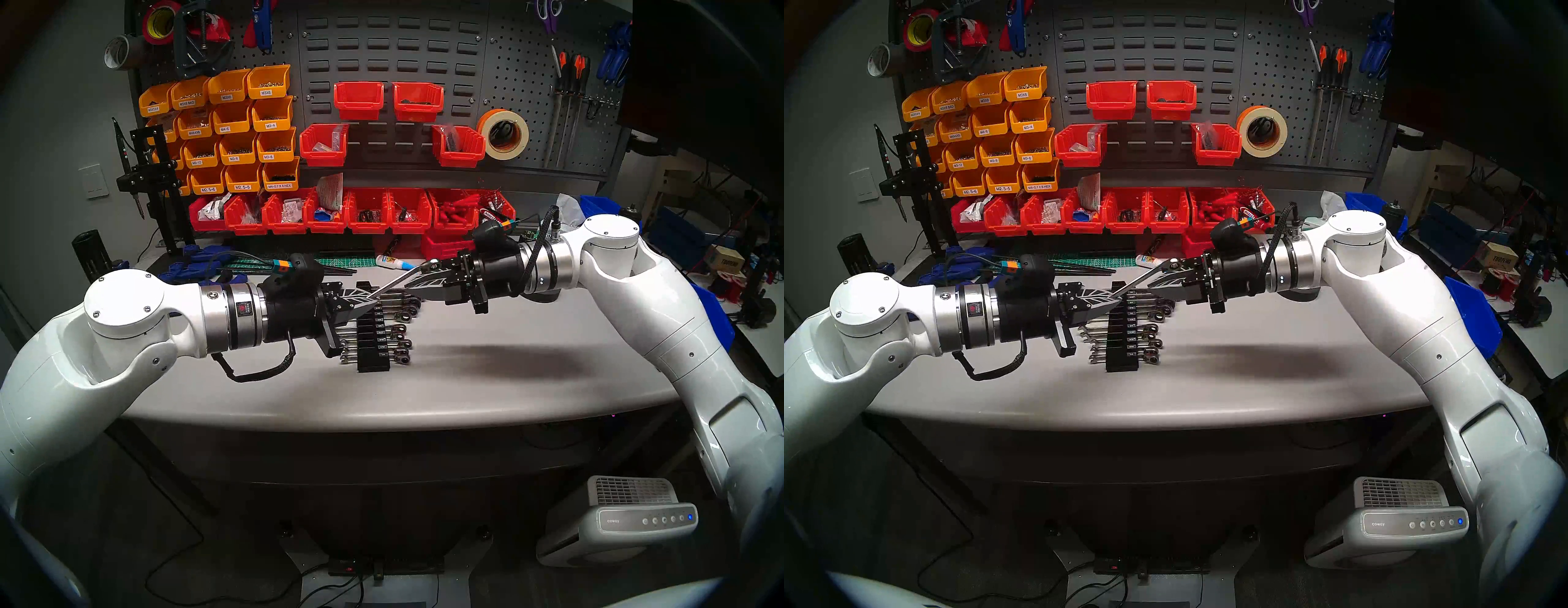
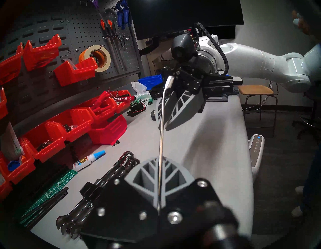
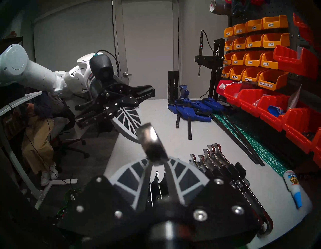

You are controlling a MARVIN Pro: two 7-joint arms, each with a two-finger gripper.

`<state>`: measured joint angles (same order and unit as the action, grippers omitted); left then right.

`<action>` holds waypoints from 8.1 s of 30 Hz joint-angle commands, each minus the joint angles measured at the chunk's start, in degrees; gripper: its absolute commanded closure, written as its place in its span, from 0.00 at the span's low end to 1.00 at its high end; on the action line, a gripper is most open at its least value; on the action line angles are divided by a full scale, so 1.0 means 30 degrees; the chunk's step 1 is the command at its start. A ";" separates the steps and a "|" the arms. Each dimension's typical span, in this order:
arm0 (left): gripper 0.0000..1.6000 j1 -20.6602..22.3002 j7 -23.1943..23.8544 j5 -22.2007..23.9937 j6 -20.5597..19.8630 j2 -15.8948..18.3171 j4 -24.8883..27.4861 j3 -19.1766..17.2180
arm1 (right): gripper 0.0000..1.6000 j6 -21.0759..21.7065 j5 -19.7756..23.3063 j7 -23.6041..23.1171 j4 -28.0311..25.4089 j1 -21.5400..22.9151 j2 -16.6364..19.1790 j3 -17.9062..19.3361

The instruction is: Put the wrenches on the table into the correct slot in the case

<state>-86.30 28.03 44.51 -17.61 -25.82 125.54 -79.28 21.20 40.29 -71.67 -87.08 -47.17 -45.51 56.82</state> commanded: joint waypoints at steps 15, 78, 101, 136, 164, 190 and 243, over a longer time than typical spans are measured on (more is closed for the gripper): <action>1.00 0.3633 0.1760 -0.2764 -0.0615 -0.0488 -0.1307 0.1719 | 0.56 0.0984 -0.1189 -0.0514 -0.0249 0.0343 0.1396 0.0221; 1.00 1.0080 0.7311 -0.9826 -0.1472 -0.4108 -0.5806 0.5717 | 0.49 -0.2413 0.4061 0.3966 -0.2872 -0.8010 0.3466 0.5701; 1.00 1.0266 0.8387 -1.0568 -0.0748 -0.4177 -0.7059 0.5506 | 0.50 -0.1868 0.3995 0.4726 -0.3189 -0.7695 0.3378 0.5487; 1.00 1.0597 0.9111 -1.1549 -0.0802 -0.4285 -0.7714 0.5816 | 0.50 -0.1697 0.3963 0.4786 -0.3289 -0.7543 0.3349 0.5593; 1.00 1.1150 0.9892 -1.2884 -0.1038 -0.4727 -0.8354 0.6439 | 0.51 -0.1898 0.4397 0.5101 -0.3797 -0.8446 0.3970 0.6236; 1.00 1.1399 1.0788 -1.4201 -0.1118 -0.5346 -0.8167 0.6647 | 0.43 -0.2173 0.4773 0.5459 -0.4368 -0.9424 0.4426 0.6802; 0.59 1.1827 1.0981 -1.5732 -0.2051 -0.5806 -0.7969 0.6605 | 0.31 -0.2656 0.5258 0.5338 -0.4711 -1.0810 0.5129 0.7850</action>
<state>-53.12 61.16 -2.67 -23.34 -43.56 100.99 -57.74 13.58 55.41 -55.37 -100.69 -80.88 -30.40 78.96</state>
